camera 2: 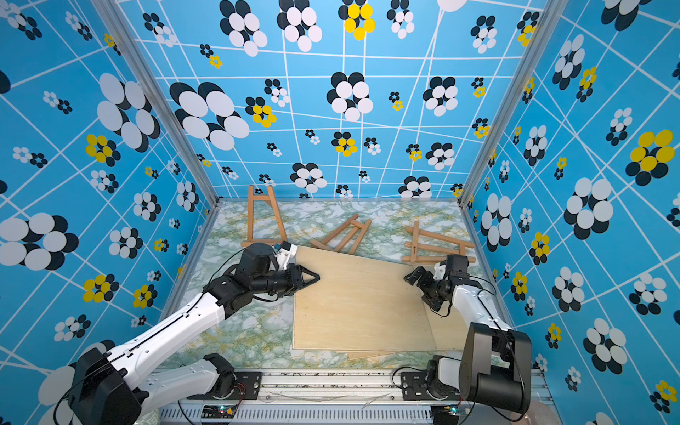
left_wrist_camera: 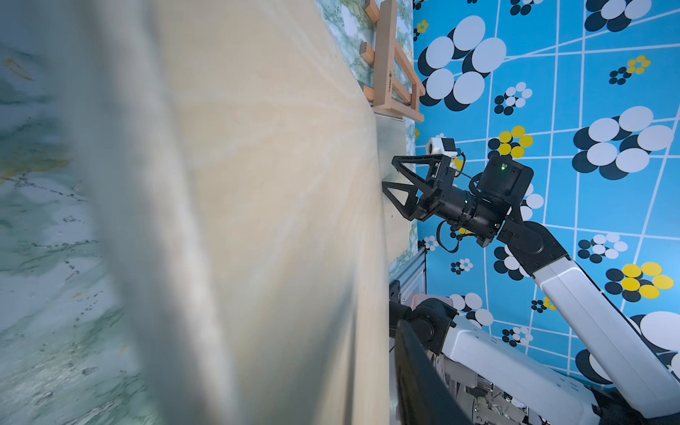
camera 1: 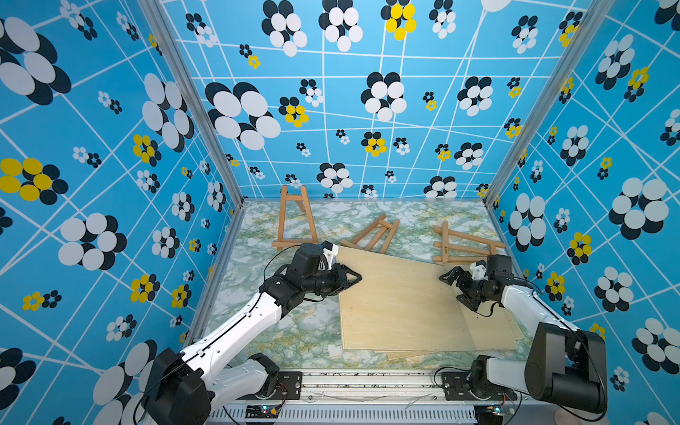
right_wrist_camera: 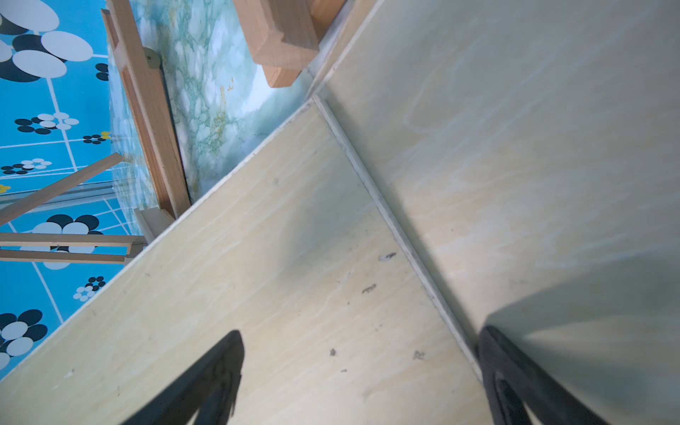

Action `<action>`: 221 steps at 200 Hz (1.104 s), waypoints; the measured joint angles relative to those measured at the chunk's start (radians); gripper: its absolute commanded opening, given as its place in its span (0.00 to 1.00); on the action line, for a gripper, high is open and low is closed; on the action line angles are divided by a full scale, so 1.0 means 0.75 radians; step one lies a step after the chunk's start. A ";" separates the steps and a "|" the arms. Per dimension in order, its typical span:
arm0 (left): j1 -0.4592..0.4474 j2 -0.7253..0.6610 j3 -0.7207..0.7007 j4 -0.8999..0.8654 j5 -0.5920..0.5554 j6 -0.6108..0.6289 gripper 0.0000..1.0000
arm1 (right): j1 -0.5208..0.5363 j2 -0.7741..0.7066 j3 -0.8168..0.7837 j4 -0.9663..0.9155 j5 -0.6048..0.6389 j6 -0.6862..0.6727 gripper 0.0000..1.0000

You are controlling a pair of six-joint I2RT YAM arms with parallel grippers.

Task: Assemble the easel
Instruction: Pick up the drawing board.

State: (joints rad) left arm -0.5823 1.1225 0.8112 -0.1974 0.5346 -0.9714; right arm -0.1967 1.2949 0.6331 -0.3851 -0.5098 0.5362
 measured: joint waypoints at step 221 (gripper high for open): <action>0.212 -0.106 0.030 -0.152 0.184 0.014 0.66 | 0.076 0.030 -0.027 0.010 -0.193 0.065 0.99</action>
State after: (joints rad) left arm -0.4236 1.0428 0.8333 -0.3111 0.6727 -0.9607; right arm -0.1394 1.3170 0.6128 -0.3775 -0.6548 0.5846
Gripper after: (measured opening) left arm 0.645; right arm 0.995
